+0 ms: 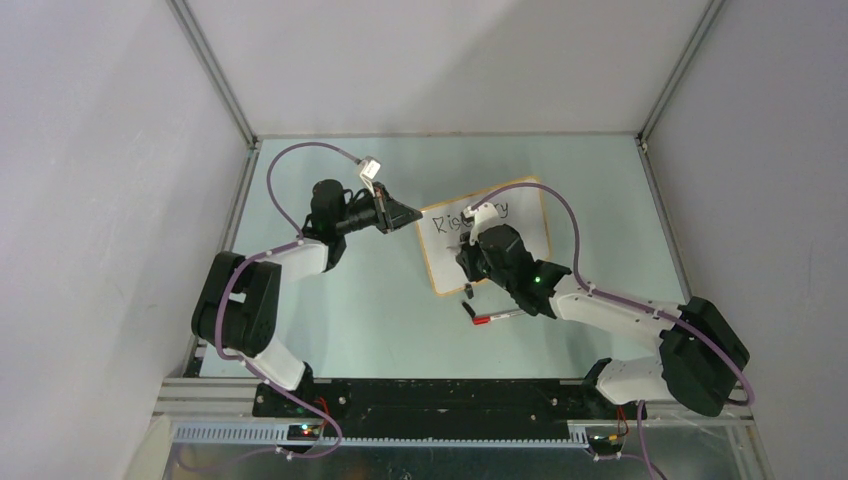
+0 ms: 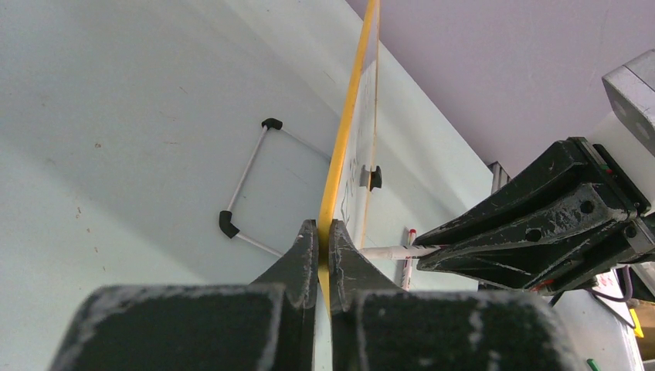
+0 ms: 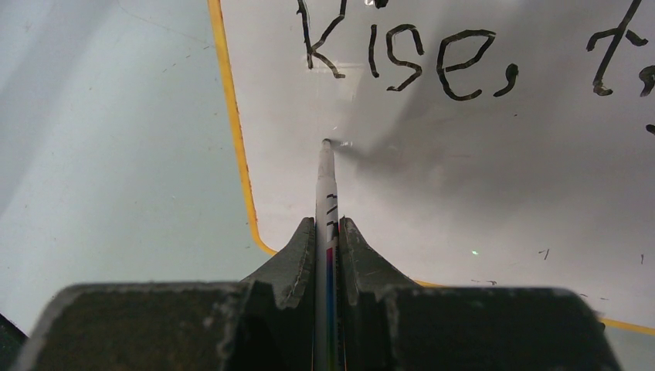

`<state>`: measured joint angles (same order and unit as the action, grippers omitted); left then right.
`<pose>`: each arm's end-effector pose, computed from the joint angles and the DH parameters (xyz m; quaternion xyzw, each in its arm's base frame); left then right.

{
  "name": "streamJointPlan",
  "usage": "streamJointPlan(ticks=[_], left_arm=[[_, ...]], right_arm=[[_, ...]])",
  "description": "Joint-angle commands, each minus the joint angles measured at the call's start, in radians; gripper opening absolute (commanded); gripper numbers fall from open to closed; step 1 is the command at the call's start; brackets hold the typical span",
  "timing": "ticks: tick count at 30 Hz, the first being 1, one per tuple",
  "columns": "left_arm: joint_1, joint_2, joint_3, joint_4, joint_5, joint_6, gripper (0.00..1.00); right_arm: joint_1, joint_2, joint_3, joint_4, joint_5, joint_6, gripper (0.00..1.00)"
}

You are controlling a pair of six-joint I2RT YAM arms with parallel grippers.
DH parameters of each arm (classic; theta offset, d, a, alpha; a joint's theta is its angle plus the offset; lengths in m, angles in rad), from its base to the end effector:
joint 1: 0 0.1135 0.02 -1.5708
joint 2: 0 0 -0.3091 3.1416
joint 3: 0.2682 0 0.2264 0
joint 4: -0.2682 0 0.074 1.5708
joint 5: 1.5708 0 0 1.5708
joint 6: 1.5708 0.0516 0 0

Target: Write a sentence on the whiteboard

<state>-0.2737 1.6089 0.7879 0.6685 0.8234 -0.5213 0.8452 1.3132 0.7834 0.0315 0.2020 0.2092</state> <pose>0.3097 -0.1262 0.2869 0.1727 0.7224 -0.5110 0.4327 0.1865 0.1946 0.2943 -0.2185 0.8285 0.1808 0.4829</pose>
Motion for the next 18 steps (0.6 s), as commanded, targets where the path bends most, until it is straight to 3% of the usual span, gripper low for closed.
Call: streamJointPlan(ticks=[1,18], left_arm=[[-0.008,-0.023,0.033,-0.016,0.004,0.035,0.02],[-0.007,-0.027,0.034,-0.025,0.002,0.04,0.02]], right_arm=[[0.006,0.008,0.046,0.02,-0.006,0.001,0.0],[0.007,0.026,0.053,-0.011,-0.051,-0.004,0.0]])
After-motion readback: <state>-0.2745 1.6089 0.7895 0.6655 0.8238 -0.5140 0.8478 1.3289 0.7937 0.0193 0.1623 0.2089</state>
